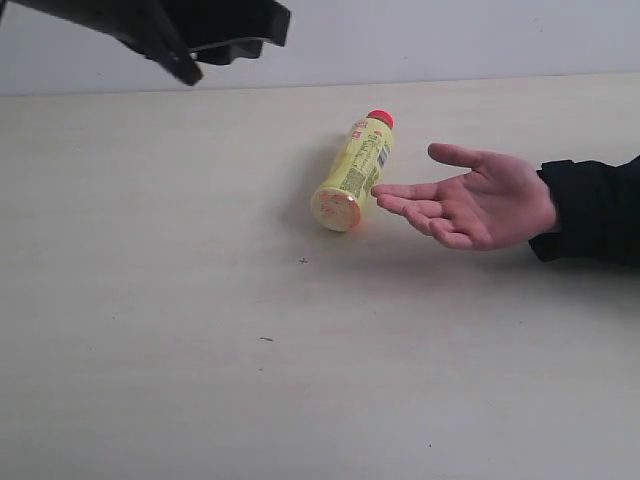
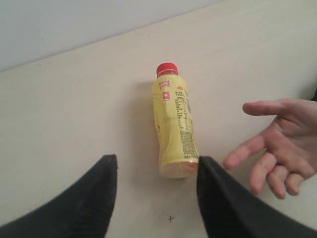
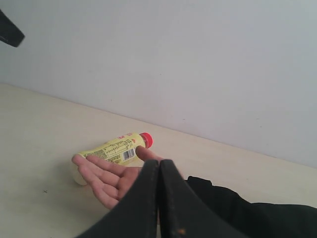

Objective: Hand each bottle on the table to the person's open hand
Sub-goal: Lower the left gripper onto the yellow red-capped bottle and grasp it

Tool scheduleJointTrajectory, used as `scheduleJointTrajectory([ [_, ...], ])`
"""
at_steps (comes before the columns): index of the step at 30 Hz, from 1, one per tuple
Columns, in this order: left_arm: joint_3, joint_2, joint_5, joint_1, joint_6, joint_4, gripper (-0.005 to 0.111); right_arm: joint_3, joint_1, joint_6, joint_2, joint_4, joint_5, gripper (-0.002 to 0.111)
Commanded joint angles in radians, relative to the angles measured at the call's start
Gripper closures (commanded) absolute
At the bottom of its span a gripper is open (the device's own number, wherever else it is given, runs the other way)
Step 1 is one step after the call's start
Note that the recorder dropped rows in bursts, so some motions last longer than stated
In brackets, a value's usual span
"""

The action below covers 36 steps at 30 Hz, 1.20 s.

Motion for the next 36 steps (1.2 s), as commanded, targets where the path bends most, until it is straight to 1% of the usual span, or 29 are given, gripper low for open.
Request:
scheduleJointTrajectory([
  [1,-0.116,0.134,0.015,0.003,-0.001,0.012,0.048,0.002,-0.002,0.001,-0.003,0.0,-0.004,0.108],
  [4,-0.213,0.222,0.032,0.003,-0.011,0.039,0.048,0.002,-0.002,0.001,-0.003,0.0,-0.004,0.108],
  [8,-0.359,0.34,0.095,0.003,-0.074,0.121,0.048,0.002,-0.002,0.001,-0.003,0.0,-0.004,0.108],
  [13,-0.506,0.482,0.165,0.003,-0.068,0.124,0.048,0.002,-0.002,0.001,-0.003,0.0,-0.004,0.108],
  [19,-0.568,0.582,0.191,0.003,-0.068,0.124,0.048,0.002,-0.002,0.001,-0.003,0.0,-0.004,0.108],
  [24,-0.62,0.638,0.213,0.003,-0.068,0.084,0.048,0.002,-0.002,0.001,-0.003,0.0,-0.004,0.108],
  [30,-0.717,0.707,0.31,0.003,-0.066,0.069,0.048,0.002,-0.002,0.001,-0.003,0.0,-0.004,0.108],
  [36,-0.733,0.729,0.308,0.003,-0.066,0.067,0.048,0.002,-0.002,0.001,-0.003,0.0,-0.004,0.108],
])
